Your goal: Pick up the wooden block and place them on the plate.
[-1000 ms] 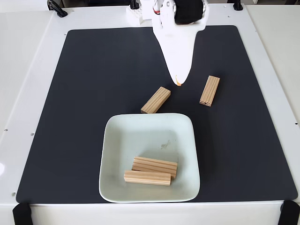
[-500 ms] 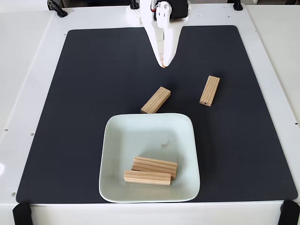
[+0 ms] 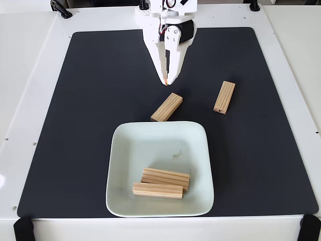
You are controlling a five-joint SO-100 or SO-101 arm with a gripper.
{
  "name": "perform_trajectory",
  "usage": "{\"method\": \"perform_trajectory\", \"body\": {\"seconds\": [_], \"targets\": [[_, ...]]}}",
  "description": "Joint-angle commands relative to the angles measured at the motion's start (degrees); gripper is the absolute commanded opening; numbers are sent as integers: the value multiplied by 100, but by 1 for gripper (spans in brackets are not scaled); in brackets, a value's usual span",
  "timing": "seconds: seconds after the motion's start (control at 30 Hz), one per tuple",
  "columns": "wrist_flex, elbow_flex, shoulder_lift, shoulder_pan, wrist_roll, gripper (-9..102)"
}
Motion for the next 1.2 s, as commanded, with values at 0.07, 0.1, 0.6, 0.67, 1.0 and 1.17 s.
{"method": "perform_trajectory", "body": {"seconds": [0.07, 0.1, 0.6, 0.67, 1.0, 1.17], "targets": [[18, -967, -510, 211, -79, 0], [18, -1072, -598, 237, -79, 0], [44, -817, -765, 343, -387, 15], [237, -782, -756, 352, -615, 22], [870, -721, -765, 343, -738, 37], [870, -729, -853, 343, -747, 37]]}}
